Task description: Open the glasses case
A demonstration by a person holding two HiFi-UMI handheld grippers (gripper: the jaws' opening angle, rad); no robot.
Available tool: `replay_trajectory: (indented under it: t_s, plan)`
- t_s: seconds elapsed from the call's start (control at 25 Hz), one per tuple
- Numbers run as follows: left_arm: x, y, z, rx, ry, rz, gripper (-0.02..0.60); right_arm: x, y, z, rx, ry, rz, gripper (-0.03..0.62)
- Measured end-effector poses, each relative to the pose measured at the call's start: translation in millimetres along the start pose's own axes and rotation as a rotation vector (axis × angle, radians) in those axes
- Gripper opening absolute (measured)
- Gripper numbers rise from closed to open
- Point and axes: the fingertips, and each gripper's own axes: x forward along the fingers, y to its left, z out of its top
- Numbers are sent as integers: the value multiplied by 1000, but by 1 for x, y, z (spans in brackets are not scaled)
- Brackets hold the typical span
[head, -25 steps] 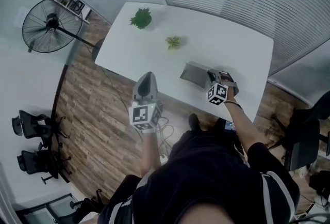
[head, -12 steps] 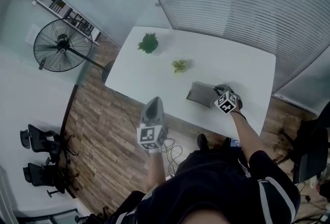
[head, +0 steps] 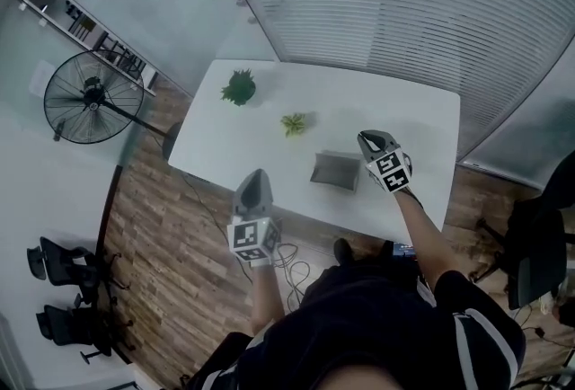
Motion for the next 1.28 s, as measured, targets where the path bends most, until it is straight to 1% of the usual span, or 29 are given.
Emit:
replay_trajectory:
  t_s: [0.12, 0.2, 0.28, 0.36, 0.48, 0.6, 0.92, 1.12, 1.28]
  plan:
    - [3, 8, 9, 12, -16, 9, -2, -43, -20, 76, 69, -191, -47, 23]
    - [4, 12, 14, 12, -31, 17, -2, -77, -30, 119, 83, -290, -72, 21]
    - [5, 14, 18, 13, -33, 17, -2, -107, -37, 148, 62, -352, -106, 21]
    - [5, 17, 22, 12, -31, 16, -2, -132, -40, 164, 35, -385, -144, 20]
    - [4, 21, 33, 8, -51, 22, -2, -157, -42, 171, 35, -411, -179, 18]
    - [4, 22, 39, 12, -58, 28, -2, -165, -43, 168, 41, -408, -189, 17]
    - [4, 9, 40, 17, -54, 3, -2, -178, -39, 171, 37, -414, -191, 15]
    - [2, 9, 42, 24, -60, 7, -2, -178, -35, 168, 33, -393, -181, 15]
    - [0, 8, 44, 30, -67, 8, -2, -178, -32, 167, 43, -399, -174, 15]
